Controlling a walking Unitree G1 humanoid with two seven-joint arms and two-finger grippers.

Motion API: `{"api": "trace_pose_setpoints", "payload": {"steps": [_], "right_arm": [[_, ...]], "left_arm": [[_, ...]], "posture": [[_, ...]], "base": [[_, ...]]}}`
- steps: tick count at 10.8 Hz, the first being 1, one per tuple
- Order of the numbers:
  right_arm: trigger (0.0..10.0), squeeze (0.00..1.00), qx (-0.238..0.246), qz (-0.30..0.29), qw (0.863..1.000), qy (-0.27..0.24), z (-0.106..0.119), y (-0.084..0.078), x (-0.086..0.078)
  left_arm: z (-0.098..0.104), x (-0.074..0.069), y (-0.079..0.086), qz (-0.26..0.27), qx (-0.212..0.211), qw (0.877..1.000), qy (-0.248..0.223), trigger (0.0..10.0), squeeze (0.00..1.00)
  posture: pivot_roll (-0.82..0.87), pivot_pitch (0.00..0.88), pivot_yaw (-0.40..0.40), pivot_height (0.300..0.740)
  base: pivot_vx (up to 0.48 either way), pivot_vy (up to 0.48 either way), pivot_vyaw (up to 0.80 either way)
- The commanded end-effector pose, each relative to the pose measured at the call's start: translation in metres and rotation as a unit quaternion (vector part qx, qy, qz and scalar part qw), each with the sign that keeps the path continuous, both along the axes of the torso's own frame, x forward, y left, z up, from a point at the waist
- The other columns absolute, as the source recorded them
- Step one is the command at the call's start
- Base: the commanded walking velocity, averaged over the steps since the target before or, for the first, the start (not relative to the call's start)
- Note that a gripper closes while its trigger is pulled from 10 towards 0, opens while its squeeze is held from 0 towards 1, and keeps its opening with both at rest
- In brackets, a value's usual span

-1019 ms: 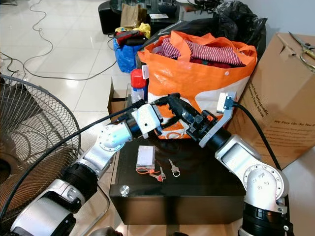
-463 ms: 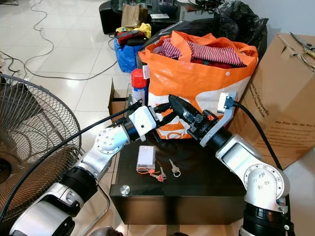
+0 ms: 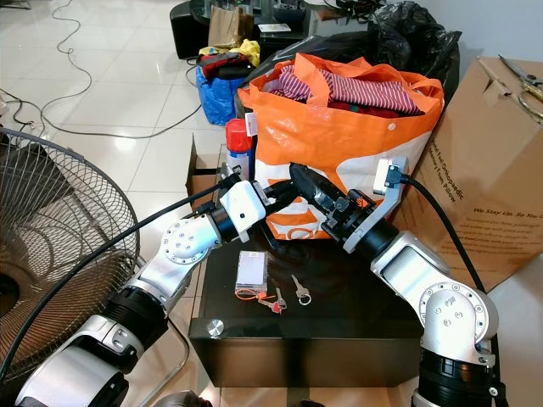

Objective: Hang keys on a hook

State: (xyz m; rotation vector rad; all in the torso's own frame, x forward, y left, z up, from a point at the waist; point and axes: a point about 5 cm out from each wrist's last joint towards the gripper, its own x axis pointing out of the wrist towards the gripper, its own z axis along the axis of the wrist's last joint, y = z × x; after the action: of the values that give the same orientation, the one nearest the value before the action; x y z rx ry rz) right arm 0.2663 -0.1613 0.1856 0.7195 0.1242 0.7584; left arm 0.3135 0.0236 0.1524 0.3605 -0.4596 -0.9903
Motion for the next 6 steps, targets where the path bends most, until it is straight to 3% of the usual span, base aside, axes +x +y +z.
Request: {"api": "trace_pose_setpoints", "payload": {"steps": [1, 3, 4, 5, 6], "right_arm": [[0.0, 0.0, -0.006, -0.006, 1.0, -0.002, 0.0025, -0.0014, 0.0029], [0.0, 0.0, -0.007, -0.007, 1.0, -0.003, 0.0023, -0.002, 0.0027], [3.6, 0.0, -0.014, -0.015, 1.0, -0.003, 0.0019, -0.003, 0.0032], [10.0, 0.0, -0.019, -0.022, 1.0, -0.001, 0.001, -0.0041, 0.0038], [10.0, 1.0, -0.018, -0.026, 1.0, 0.001, 0.0004, -0.0049, 0.0041]], "left_arm": [[0.0027, 0.0004, -0.0025, -0.009, 0.005, 1.0, -0.006, 0.0, 0.0], [0.0051, 0.0009, -0.0028, -0.015, 0.008, 1.0, -0.011, 0.0, 0.0], [0.0059, 0.001, -0.0033, -0.019, 0.009, 1.0, -0.011, 0.0, 0.0], [0.0075, 0.0021, -0.0027, -0.022, 0.011, 1.0, -0.01, 0.0, 0.0], [0.0081, 0.003, -0.002, -0.022, 0.013, 1.0, -0.008, 0.0, 0.0]], "posture": [[-0.1, 0.0, -0.022, 0.74], [-0.11, 0.0, -0.014, 0.74], [-0.11, 0.0, -0.01, 0.74], [-0.11, 0.0, -0.006, 0.74], [-0.11, 0.0, -0.004, 0.74]], "base": [[0.0, 0.0, 0.0], [0.0, 0.0, 0.0], [0.0, 0.0, 0.0], [0.0, 0.0, 0.0], [0.0, 0.0, 0.0]]}}
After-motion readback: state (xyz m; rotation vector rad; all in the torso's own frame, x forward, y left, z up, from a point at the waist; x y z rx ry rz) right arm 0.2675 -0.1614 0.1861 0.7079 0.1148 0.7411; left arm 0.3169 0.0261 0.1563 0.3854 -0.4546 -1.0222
